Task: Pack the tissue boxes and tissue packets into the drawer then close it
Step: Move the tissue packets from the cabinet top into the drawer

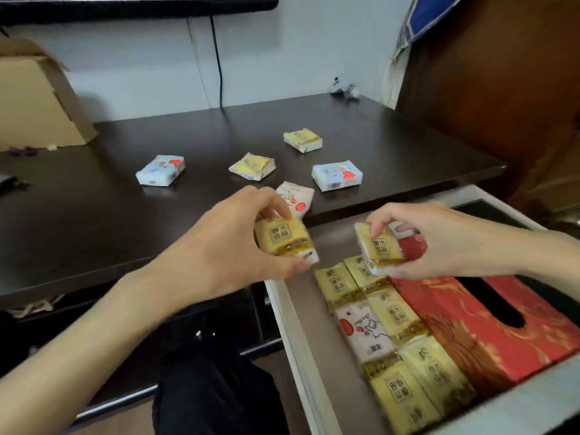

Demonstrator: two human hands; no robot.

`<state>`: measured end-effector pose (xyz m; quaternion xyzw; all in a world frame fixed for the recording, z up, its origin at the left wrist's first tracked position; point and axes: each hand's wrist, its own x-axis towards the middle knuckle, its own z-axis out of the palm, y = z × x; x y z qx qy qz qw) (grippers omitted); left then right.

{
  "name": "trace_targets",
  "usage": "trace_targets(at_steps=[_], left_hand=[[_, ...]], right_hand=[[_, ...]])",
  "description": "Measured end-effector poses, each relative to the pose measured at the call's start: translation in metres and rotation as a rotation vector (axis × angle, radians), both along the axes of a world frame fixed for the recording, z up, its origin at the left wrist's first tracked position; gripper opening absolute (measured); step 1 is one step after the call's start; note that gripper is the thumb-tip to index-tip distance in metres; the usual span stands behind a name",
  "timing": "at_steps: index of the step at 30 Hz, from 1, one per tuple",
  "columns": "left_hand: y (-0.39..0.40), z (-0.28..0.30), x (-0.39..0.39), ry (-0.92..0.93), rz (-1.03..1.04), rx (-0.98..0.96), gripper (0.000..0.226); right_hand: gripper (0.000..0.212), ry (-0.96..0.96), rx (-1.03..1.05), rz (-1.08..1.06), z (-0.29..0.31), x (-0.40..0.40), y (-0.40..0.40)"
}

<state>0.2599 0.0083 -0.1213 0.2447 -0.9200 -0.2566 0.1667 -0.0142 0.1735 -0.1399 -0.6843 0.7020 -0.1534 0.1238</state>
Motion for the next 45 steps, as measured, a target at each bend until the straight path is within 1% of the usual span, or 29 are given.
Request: trace_targets(at_steps=[1, 4, 6, 8, 12, 15, 19, 22, 24, 26, 35, 37, 40, 42, 43, 44, 45], left_hand=[[0.013, -0.006, -0.012, -0.018, -0.032, -0.015, 0.06], [0.039, -0.029, -0.044, -0.125, -0.106, -0.107, 0.057], [0.045, -0.047, -0.06, -0.197, -0.116, -0.204, 0.055], [0.045, -0.062, -0.074, -0.25, -0.096, -0.253, 0.054], [0.037, -0.081, -0.094, -0.301, -0.038, -0.223, 0.054], [0.031, -0.088, -0.102, -0.327, -0.017, -0.199, 0.055], [0.03, -0.094, -0.105, -0.353, -0.018, -0.181, 0.058], [0.032, -0.099, -0.104, -0.329, -0.023, -0.186, 0.058], [0.033, -0.1, -0.103, -0.316, -0.028, -0.184, 0.058], [0.033, -0.101, -0.102, -0.315, -0.031, -0.178, 0.058], [0.033, -0.106, -0.103, -0.3, -0.028, -0.201, 0.059], [0.033, -0.106, -0.102, -0.28, -0.032, -0.237, 0.061], [0.035, -0.103, -0.101, -0.282, -0.028, -0.245, 0.066], [0.036, -0.096, -0.1, -0.304, -0.025, -0.212, 0.067], [0.037, -0.09, -0.098, -0.311, -0.026, -0.191, 0.065], [0.036, -0.084, -0.096, -0.308, -0.028, -0.17, 0.061], [0.036, -0.076, -0.092, -0.295, -0.029, -0.151, 0.054]], right_hand=[[0.067, 0.011, 0.017, -0.014, -0.005, -0.003, 0.002], [0.063, 0.017, 0.066, -0.032, -0.02, -0.012, -0.002], [0.062, 0.04, 0.103, -0.029, -0.028, -0.016, -0.009], [0.059, 0.077, 0.127, -0.01, -0.033, -0.017, -0.017], [0.048, 0.115, 0.161, 0.008, -0.039, -0.018, -0.029], [0.049, 0.139, 0.242, 0.023, -0.044, -0.019, -0.035], [0.056, 0.142, 0.297, 0.025, -0.05, -0.021, -0.035], [0.08, 0.144, 0.296, 0.048, -0.049, -0.021, -0.031], [0.089, 0.139, 0.283, 0.072, -0.049, -0.022, -0.029], [0.092, 0.132, 0.27, 0.084, -0.049, -0.022, -0.028], [0.102, 0.242, 0.241, 0.058, -0.055, -0.016, -0.033], [0.105, 0.224, 0.251, 0.057, -0.055, -0.018, -0.033], [0.107, 0.124, 0.242, 0.064, -0.051, -0.021, -0.031], [0.104, 0.073, 0.223, 0.069, -0.046, -0.022, -0.03], [0.097, 0.065, 0.197, 0.064, -0.043, -0.023, -0.029], [0.086, 0.058, 0.149, 0.054, -0.039, -0.023, -0.029], [0.071, 0.037, 0.077, 0.042, -0.034, -0.024, -0.03]])
